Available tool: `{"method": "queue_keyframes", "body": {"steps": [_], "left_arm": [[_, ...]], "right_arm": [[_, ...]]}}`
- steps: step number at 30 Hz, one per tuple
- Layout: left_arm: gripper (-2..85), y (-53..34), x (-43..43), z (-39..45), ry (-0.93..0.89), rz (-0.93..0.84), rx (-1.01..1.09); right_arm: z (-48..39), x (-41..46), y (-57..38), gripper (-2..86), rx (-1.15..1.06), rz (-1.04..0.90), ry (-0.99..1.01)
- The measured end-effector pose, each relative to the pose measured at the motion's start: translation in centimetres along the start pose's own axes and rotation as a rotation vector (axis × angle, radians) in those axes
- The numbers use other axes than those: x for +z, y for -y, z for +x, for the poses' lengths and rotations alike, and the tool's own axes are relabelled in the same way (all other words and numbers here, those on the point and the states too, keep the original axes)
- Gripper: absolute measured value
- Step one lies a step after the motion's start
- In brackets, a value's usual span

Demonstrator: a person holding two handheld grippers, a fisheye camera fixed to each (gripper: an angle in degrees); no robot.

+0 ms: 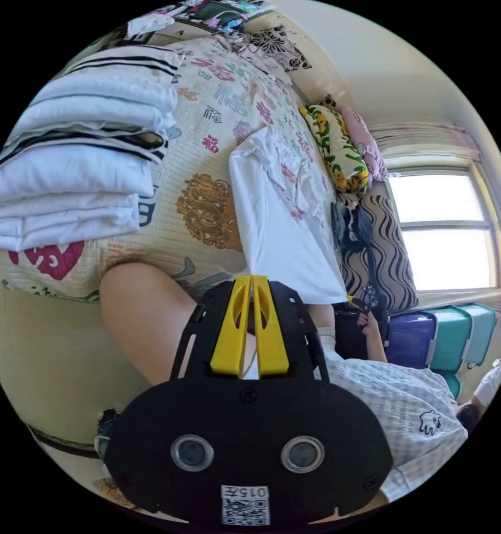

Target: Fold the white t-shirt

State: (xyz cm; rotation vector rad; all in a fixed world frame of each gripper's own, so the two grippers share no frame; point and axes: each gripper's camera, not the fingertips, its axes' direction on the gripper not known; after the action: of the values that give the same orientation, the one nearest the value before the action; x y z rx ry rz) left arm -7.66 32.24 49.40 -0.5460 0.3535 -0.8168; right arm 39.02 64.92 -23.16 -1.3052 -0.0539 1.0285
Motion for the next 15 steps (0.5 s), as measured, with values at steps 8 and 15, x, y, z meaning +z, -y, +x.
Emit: {"method": "queue_keyframes", "body": {"steps": [8,15], "left_arm": [[-0.7,1.2,8.0,1.6,0.200,-0.103,-0.011],[1.6,2.3,11.0,4.8,0.329,-0.083,-0.011]], "right_arm": [[0.1,5.3,-0.4,-0.7,0.052,-0.144,-0.080],[-1.8,2.5,-0.5,2.3,-0.021,0.018,-0.165]]}}
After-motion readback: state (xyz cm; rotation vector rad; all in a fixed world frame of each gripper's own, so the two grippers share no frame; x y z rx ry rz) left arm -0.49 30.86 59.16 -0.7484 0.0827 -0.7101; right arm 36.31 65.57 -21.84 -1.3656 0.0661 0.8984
